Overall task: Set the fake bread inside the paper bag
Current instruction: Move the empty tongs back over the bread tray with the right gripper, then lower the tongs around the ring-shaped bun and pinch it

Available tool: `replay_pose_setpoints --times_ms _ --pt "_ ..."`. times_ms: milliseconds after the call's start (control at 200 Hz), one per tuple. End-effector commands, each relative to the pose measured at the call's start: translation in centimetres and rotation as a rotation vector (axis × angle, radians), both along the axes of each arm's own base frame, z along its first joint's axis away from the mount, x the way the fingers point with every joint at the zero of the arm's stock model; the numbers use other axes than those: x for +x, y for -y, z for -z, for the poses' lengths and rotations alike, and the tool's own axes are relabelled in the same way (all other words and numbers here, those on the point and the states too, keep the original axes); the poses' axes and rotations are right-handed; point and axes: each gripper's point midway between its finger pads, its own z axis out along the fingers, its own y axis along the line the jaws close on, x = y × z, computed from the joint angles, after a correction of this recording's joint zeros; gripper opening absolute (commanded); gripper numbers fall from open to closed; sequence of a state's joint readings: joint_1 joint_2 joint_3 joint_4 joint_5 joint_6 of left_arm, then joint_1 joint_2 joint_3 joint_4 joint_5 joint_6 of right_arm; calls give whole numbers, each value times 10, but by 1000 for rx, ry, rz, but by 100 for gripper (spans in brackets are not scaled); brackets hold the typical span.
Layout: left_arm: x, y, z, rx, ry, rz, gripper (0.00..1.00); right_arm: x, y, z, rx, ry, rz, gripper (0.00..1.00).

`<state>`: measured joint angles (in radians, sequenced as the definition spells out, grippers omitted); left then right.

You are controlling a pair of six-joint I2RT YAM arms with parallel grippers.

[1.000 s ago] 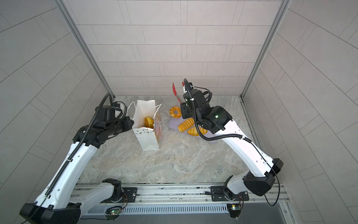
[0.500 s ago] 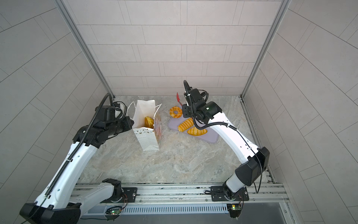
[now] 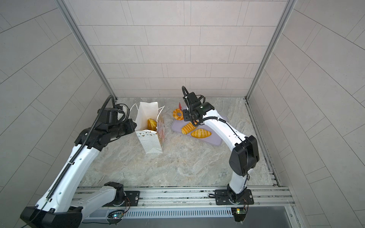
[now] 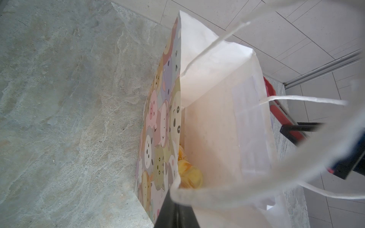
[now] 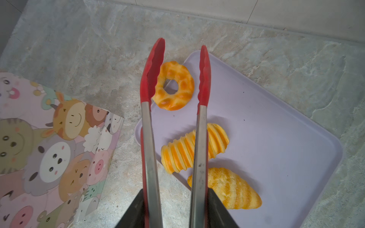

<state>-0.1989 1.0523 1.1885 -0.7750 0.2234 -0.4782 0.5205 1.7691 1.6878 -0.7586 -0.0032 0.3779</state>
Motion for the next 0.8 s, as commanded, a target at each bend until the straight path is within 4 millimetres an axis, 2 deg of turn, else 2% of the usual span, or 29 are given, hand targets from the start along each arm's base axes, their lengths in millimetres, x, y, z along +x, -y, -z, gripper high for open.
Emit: replay_pose_setpoints --times_ms 0,320,796 --pt "-2 0 5 11 -9 7 11 10 -3 2 18 6 5 46" --pt "-1 0 7 15 -12 10 11 20 -6 37 -2 -65 4 45" --pt "1 1 10 17 -19 13 11 38 -4 60 -27 -99 27 45"
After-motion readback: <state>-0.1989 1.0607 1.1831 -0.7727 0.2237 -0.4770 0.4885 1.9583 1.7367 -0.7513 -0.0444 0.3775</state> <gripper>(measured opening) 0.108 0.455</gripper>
